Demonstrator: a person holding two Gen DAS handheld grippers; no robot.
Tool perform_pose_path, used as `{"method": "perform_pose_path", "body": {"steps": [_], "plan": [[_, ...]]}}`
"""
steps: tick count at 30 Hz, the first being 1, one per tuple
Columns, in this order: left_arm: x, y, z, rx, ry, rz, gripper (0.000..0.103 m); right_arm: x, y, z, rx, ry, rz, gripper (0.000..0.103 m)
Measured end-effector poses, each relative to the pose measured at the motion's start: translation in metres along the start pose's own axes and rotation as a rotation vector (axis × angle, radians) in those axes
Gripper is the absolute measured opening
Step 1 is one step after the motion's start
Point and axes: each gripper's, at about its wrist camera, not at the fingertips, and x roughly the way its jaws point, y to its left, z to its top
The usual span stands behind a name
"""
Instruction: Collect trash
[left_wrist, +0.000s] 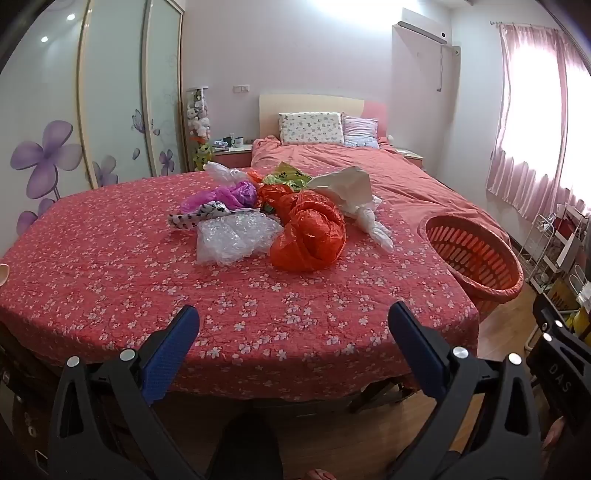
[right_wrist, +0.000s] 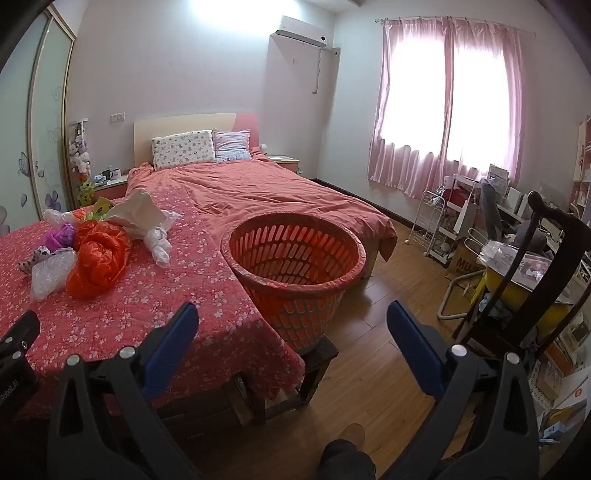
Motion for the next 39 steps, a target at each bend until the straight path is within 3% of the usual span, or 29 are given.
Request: {"method": "perform_pose_path", "body": {"steps": [39], "plan": [[0.0018,-0.0017,-0.002,-0.005,0.008,-0.005,0.101,-0.0005,-0.0014,0.0003,0.0,-0.002,0.0,0.099]]}}
